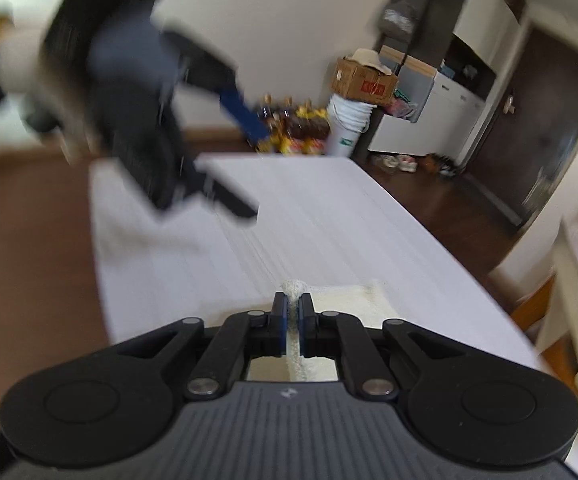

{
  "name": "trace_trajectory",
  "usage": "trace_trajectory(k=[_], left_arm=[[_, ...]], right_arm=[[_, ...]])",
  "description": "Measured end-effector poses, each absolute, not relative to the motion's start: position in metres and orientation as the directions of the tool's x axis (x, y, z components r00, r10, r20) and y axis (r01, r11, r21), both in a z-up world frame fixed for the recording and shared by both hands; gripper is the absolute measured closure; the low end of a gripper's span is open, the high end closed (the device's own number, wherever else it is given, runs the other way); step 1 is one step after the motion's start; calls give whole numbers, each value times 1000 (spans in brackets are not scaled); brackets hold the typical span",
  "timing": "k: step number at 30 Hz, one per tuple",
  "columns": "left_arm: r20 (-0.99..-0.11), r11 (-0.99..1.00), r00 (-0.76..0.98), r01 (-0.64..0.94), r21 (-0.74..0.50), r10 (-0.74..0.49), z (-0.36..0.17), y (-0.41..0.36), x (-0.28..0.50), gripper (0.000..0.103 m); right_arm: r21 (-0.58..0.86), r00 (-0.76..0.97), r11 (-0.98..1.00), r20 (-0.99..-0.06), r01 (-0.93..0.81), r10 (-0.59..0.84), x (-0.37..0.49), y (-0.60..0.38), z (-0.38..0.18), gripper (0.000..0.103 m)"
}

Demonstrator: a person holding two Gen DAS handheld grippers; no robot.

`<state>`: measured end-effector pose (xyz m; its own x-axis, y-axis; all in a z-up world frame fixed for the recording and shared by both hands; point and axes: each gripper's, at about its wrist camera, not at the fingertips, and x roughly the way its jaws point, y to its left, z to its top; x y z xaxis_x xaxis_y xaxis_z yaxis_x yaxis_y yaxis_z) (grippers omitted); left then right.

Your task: Fold towel

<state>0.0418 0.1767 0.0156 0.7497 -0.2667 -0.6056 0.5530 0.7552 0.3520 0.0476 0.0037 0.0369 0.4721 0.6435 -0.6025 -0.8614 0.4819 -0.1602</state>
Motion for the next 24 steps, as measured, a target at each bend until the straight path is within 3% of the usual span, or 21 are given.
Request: trace_trajectory(k=[5,8,12,13,15,22,24], left_arm=[[-619,550,687,707,446,-381,1,131,19,16],[-620,454,656,752,479,-432,-3,110,7,24],[-647,329,590,807,491,-482,-4,91,-3,64],[-663,297,566,823,484,-490,-5,88,-5,69],[-701,242,523,851,467,-485,-6,82,-9,93],[-794,209,417,909,361,-443,-8,71,-7,94],[-799,217,405,914,343,-445,-7,72,-2,94]], right_arm=[[-2,361,439,-574,-898,735,37,-55,65,97],[56,312,410,-558,-910,769,28,-81,70,97],[72,302,409,-562,-910,770,13,-102,67,97],[75,304,415,-563,-907,768,11,-107,65,97],[86,310,427,-564,-900,766,7,-117,62,97],[83,359,479,-555,-874,751,-4,-131,43,95],[52,387,492,-546,-869,743,-11,-132,38,89]])
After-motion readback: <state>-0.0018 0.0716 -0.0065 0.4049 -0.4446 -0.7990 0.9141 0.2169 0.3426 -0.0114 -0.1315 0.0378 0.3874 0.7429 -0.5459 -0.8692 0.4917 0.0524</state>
